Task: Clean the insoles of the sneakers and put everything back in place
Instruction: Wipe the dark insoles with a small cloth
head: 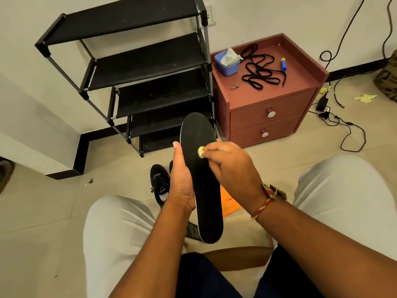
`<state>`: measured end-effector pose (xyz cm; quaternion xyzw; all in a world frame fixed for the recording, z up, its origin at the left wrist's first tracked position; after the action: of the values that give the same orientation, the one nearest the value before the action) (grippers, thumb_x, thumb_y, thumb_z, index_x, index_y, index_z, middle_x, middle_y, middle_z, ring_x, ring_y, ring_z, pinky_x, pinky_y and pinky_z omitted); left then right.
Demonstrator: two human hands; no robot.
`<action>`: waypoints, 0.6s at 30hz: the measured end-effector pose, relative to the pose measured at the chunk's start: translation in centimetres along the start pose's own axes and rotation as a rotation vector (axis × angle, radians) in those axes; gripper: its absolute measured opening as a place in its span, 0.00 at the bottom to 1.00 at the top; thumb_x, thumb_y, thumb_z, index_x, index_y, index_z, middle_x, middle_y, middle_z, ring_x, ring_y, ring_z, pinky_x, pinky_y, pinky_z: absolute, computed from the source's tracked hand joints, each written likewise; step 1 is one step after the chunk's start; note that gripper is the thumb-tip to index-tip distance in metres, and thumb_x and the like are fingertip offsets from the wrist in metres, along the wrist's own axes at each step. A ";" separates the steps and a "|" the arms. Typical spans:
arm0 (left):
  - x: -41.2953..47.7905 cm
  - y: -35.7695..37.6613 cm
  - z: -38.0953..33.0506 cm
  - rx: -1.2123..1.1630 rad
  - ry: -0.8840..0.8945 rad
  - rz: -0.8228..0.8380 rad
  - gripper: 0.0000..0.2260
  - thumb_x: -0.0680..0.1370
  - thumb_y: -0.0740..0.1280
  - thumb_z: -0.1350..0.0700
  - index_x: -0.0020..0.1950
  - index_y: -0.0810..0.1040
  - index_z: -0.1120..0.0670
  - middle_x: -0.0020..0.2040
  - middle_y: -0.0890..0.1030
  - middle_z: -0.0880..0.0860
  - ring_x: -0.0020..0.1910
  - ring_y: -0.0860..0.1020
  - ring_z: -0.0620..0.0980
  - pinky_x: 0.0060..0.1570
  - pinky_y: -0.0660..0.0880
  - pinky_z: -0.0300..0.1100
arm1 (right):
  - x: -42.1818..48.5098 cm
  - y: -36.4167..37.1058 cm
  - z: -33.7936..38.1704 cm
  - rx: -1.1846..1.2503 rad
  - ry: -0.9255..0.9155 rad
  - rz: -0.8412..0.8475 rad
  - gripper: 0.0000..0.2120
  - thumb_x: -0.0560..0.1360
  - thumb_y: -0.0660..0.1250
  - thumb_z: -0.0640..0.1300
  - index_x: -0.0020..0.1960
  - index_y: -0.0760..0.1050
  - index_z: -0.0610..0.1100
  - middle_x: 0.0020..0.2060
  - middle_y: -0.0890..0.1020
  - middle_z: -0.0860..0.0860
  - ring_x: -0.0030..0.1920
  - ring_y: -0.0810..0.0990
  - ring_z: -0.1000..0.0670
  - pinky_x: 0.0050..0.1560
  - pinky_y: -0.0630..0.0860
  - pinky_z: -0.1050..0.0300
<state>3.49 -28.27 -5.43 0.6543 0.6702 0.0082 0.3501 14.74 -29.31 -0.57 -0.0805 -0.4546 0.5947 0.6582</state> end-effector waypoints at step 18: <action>-0.8 2.3 2.4 0.315 -0.097 0.202 0.31 0.82 0.46 0.34 0.63 0.81 0.52 0.55 0.85 0.61 0.53 0.82 0.59 0.56 0.77 0.57 | 3.0 -4.5 -3.7 -0.005 0.196 -0.260 0.09 0.76 0.69 0.35 0.54 0.85 0.40 0.52 0.85 0.48 0.54 0.83 0.51 0.61 0.79 0.56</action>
<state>6.53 -29.70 -5.83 0.7647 0.5763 -0.0935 0.2727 20.17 -26.37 1.76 -0.0802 -0.3962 0.4926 0.7707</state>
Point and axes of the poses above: each hand's wrist, its own x-axis towards the middle knuckle, its own y-axis out of the palm, z = x × y, the point moved 6 cm from there along x, towards the middle knuckle
